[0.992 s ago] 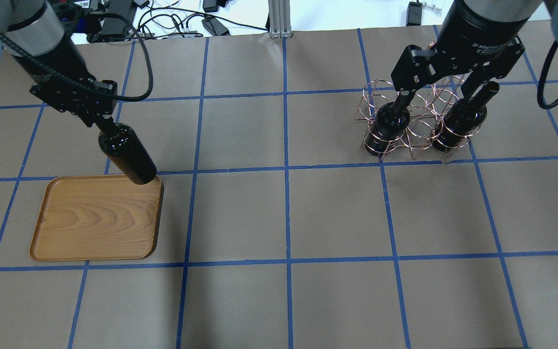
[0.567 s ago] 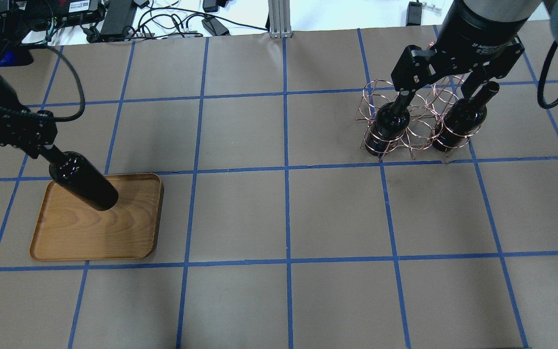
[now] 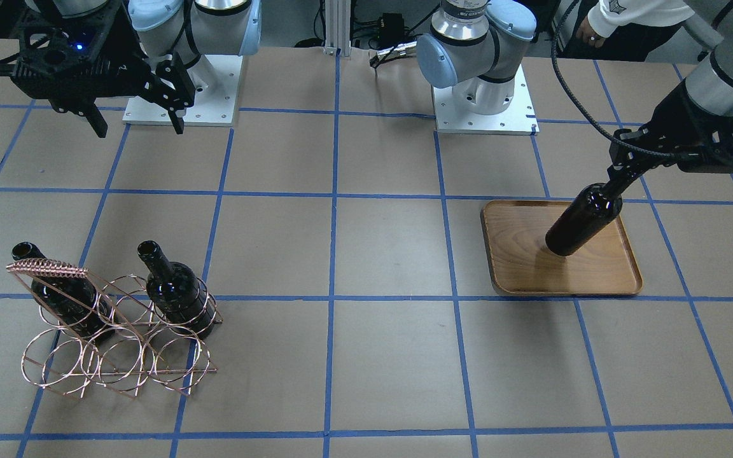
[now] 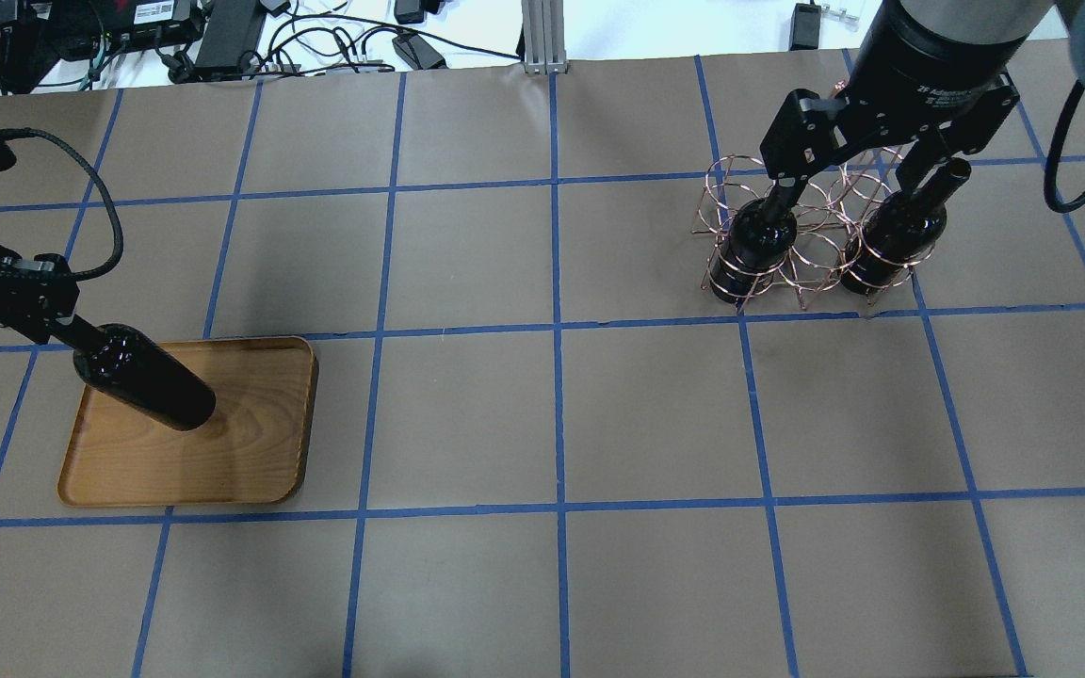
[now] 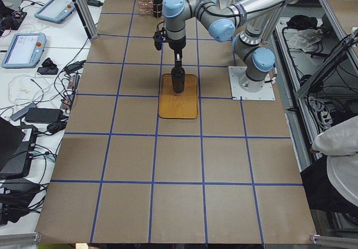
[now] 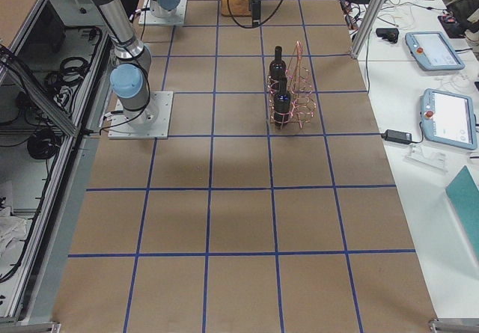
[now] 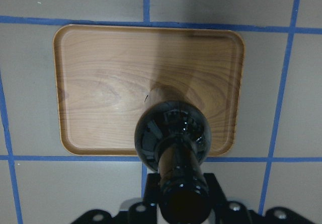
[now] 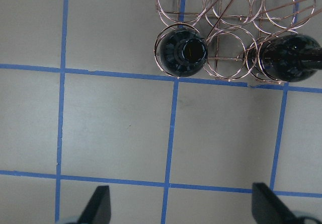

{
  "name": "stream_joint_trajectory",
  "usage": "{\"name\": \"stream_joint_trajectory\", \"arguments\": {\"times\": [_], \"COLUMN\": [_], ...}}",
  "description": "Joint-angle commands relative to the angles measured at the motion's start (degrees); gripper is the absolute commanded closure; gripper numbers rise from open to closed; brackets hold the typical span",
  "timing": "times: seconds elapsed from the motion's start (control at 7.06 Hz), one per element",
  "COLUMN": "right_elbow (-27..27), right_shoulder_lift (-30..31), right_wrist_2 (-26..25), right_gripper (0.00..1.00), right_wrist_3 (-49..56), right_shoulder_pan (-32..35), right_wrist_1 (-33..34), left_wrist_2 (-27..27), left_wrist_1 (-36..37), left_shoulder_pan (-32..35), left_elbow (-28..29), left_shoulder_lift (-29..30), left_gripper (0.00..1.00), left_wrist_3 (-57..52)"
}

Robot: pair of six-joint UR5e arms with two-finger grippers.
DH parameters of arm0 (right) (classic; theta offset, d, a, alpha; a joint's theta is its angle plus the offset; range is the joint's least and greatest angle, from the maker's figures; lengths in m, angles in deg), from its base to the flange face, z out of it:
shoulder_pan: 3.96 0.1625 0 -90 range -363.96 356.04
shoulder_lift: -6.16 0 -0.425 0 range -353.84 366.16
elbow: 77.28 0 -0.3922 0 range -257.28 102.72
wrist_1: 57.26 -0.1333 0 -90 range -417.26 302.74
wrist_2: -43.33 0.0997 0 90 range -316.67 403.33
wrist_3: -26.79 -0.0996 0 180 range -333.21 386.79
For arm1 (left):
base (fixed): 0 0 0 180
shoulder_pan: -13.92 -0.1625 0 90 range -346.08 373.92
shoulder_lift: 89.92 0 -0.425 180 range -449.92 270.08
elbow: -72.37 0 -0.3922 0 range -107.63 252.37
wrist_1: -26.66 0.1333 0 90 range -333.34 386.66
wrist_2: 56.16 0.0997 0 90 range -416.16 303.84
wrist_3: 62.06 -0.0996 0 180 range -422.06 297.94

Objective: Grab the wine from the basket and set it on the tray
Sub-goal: 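Lay the bottle down on the tray and open the left gripper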

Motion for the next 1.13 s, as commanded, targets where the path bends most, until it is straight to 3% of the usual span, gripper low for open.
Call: {"name": "stream_joint_trajectory", "arguments": {"times": [0.0, 0.57, 0.71, 0.99], "right_elbow": [0.0, 0.0, 0.0, 0.0], "right_shoulder_lift": [0.0, 0.1, 0.0, 0.1], "right_wrist_2": [0.0, -0.2, -0.2, -0.2], "right_gripper": [0.0, 0.0, 0.0, 0.0], "right_wrist_3": [0.0, 0.0, 0.0, 0.0], "right_shoulder_pan": [0.0, 0.0, 0.0, 0.0], "right_wrist_1": [0.0, 0.0, 0.0, 0.0], "left_wrist_2": [-1.0, -1.1, -0.9, -0.6], "left_wrist_1": [1.6, 1.5, 1.5, 1.1], "left_shoulder_pan": [-2.3, -2.7, -2.7, -2.6], "left_elbow": [-0.5, -3.0, -3.2, -2.7], "left_shoulder_lift": [0.3, -0.5, -0.5, -0.6], "left_gripper": [1.0, 0.99, 0.05, 0.0], "left_wrist_3": [-1.6, -1.9, -1.9, -1.8]}}
